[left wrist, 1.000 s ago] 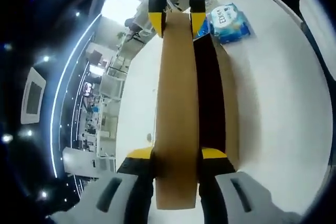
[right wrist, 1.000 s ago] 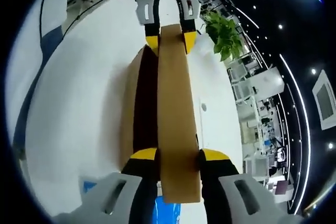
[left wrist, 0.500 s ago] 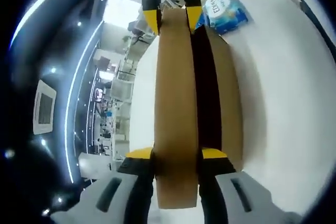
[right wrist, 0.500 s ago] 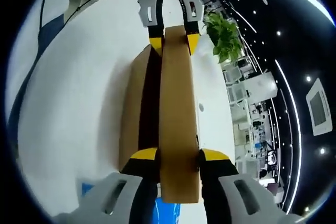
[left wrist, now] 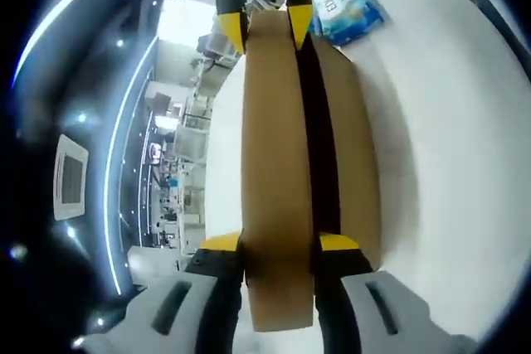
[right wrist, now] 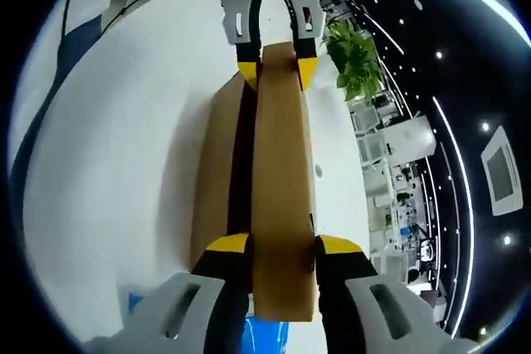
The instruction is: Operate the shoe box by opening the lid, removing the specified soft item, and placing it in the target area until the item is outside and the box remains undamaged.
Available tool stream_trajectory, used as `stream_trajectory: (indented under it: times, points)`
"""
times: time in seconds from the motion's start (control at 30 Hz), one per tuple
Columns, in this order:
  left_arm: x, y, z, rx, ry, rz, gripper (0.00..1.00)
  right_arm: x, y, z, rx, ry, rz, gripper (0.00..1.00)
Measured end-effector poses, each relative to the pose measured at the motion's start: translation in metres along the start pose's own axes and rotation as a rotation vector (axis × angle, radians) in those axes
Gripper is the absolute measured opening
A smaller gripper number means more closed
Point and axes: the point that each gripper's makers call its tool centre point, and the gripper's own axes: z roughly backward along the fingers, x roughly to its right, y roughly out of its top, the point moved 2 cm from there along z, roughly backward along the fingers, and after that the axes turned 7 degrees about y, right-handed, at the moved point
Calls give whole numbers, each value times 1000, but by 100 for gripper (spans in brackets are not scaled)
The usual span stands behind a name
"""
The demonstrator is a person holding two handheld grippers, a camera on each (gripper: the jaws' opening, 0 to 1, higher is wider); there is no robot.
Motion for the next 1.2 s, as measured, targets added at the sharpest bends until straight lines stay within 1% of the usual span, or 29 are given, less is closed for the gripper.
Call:
stream_trajectory:
  times: [0.23,0.43,0.67,0.7,0.73,0.77,0.93,1.03,1.07,1.13,1.17,1.2]
  points:
    - [1,-3,2,-9,-3,3,33,-1,0,-2,13,11,3,29]
    - [9,-5,2,-16,-27,10,37,-9,-1,-6,17,33,-7,30]
    - [10,-3,2,-17,-39,-1,37,-13,-1,-9,19,47,-13,30]
    - [9,-1,4,-17,-40,-11,38,-13,-2,-9,20,49,-17,30]
    - [8,0,4,-15,-38,-12,42,-13,-2,-9,21,49,-17,30]
    - [7,3,6,3,-33,-1,44,-14,-1,-9,22,52,-17,31]
    - [14,4,5,2,-52,-3,47,-18,-2,-12,19,64,-23,31]
    - [16,3,4,-6,-58,4,48,-22,-3,-14,16,78,-32,31]
    - [17,2,3,-10,-61,7,49,-24,-3,-14,12,95,-35,31]
    - [21,0,2,-15,-66,6,49,-28,-3,-15,19,114,-62,30]
    - [23,-1,1,-17,-69,2,49,-30,-2,-15,23,123,-54,28]
    - [25,-2,0,-21,-73,-2,49,-32,-3,-16,19,131,-46,30]
